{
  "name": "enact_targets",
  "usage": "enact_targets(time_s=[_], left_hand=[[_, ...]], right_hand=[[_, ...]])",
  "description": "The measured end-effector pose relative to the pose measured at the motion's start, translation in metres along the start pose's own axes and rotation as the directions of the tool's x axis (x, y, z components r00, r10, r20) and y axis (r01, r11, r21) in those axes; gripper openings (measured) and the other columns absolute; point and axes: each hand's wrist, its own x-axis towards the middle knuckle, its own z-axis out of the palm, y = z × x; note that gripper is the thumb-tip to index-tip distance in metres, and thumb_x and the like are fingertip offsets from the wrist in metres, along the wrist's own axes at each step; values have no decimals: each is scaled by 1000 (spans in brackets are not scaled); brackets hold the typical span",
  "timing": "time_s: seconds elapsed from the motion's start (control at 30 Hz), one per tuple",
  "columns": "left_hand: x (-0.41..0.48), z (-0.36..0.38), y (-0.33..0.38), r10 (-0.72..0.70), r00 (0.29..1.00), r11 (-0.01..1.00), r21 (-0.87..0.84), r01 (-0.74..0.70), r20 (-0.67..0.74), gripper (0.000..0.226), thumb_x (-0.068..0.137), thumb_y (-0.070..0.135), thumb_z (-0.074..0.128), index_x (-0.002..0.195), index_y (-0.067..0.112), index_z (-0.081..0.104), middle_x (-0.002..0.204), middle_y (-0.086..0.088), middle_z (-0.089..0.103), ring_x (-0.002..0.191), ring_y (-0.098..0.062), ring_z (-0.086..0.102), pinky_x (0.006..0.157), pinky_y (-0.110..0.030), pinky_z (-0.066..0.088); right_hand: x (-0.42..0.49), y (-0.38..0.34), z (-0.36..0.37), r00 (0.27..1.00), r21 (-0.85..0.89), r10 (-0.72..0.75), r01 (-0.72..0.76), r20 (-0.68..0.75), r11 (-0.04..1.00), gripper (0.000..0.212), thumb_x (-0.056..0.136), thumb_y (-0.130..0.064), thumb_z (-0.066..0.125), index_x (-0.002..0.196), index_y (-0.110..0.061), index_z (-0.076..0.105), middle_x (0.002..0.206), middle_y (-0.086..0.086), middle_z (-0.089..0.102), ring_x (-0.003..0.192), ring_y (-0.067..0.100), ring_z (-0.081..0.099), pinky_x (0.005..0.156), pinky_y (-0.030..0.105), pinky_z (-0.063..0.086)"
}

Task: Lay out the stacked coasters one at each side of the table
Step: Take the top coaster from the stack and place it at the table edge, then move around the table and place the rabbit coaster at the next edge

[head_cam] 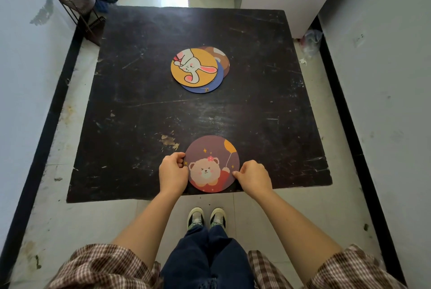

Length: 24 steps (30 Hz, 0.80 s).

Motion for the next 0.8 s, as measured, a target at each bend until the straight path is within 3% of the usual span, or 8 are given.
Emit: enact_targets(time_s=[0.13, 0.27, 0.43, 0.63, 0.73, 0.8], left_hand=[[2, 0, 9, 35, 999, 998, 60, -36, 13, 41, 82, 8, 68, 122, 13, 58, 119, -11, 54, 101, -24, 58, 85, -33, 50], [-1, 6, 26, 68, 996, 991, 113, -74, 51, 46, 78, 7, 70, 120, 20, 57, 125, -7, 49, 114, -24, 50, 88, -35, 49], [-2, 23, 56, 174, 971, 972, 130, -196, 163, 41, 81, 13, 65, 121, 21, 56, 125, -7, 48, 117, -24, 45, 94, -39, 46], [-13, 67, 116, 252, 936, 944, 151, -294, 246, 40, 86, 24, 59, 126, 20, 53, 131, -7, 45, 122, -25, 41, 95, -39, 40], [-20, 95, 143, 289, 921, 924, 178, -340, 261, 40, 86, 28, 57, 125, 21, 52, 130, -5, 46, 123, -25, 38, 98, -42, 40], [-27, 117, 156, 295, 925, 925, 172, -340, 240, 40, 85, 26, 58, 124, 20, 53, 128, -5, 47, 122, -24, 38, 91, -38, 41]], right_hand=[[-2, 0, -1, 999, -16, -23, 22, -40, 1000, 24, 84, -37, 64, 83, -13, 60, 87, 8, 68, 80, 27, 62, 64, 35, 48], [-6, 0, -5, 998, 69, -26, 29, -49, 997, 26, 82, -40, 66, 83, -14, 63, 83, 5, 67, 78, 23, 62, 69, 39, 54], [1, 15, -28, 991, 123, -3, 19, -132, 992, 23, 81, -40, 67, 85, -18, 62, 87, 1, 66, 79, 20, 58, 64, 32, 44], [16, 52, -76, 976, 149, 25, 8, -218, 989, 20, 82, -41, 66, 72, -30, 53, 80, -5, 61, 73, 12, 58, 67, 32, 51], [26, 79, -100, 969, 119, 5, 25, -247, 993, 17, 83, -42, 65, 80, -26, 58, 91, -3, 64, 76, 13, 57, 67, 30, 46], [35, 99, -114, 970, 86, -18, 40, -242, 995, 24, 83, -42, 64, 94, -21, 63, 101, 1, 64, 86, 18, 59, 70, 31, 45]])
